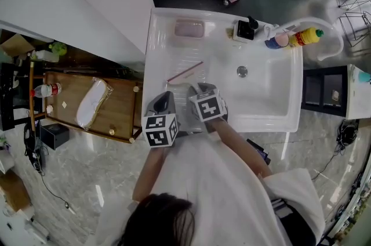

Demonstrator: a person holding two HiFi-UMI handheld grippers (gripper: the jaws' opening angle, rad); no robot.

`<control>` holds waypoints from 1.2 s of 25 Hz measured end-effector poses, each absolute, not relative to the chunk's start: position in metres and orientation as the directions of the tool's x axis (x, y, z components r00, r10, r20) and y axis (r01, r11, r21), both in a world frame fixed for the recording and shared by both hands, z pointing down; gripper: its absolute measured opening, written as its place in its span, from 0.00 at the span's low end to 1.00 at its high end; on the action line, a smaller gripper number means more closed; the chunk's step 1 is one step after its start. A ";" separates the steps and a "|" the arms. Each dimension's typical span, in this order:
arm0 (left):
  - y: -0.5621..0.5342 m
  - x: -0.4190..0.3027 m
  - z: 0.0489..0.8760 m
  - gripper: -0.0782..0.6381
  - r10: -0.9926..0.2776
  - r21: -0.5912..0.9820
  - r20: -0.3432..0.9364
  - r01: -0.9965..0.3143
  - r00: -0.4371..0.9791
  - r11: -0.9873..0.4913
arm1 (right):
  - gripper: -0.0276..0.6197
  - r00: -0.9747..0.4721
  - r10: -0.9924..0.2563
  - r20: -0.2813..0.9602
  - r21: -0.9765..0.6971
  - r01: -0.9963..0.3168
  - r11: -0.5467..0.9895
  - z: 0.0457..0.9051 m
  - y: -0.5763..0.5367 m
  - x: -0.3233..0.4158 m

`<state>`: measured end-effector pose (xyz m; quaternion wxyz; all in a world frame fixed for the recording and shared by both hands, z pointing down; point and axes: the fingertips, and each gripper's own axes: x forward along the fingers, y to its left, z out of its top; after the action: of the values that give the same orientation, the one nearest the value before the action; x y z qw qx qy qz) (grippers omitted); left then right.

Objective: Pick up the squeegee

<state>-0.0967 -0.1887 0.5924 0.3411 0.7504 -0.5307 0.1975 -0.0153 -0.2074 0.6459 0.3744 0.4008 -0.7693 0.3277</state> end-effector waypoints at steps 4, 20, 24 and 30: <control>-0.189 -0.094 0.591 0.14 -0.657 0.313 0.656 -0.926 0.371 -0.210 | 0.17 -0.403 -0.395 0.825 -0.205 -0.866 0.457 0.638 -0.209 -0.012; -0.197 -0.086 0.573 0.14 -0.682 0.330 0.618 -0.916 0.392 -0.228 | 0.17 -0.412 -0.535 0.738 -0.160 -0.876 0.454 0.584 -0.231 -0.003; -0.203 -0.080 0.565 0.14 -0.692 0.333 0.600 -0.911 0.402 -0.241 | 0.17 -0.408 -0.560 0.721 -0.159 -0.884 0.439 0.575 -0.235 0.005; -0.211 -0.072 0.554 0.14 -0.703 0.328 0.578 -0.907 0.415 -0.265 | 0.17 -0.396 -0.600 0.696 -0.148 -0.896 0.419 0.560 -0.237 0.015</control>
<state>-0.0721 -0.2114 0.5543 0.3172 0.7789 -0.5166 0.1609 0.0147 -0.2368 0.5595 0.2831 0.4713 -0.7933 0.2616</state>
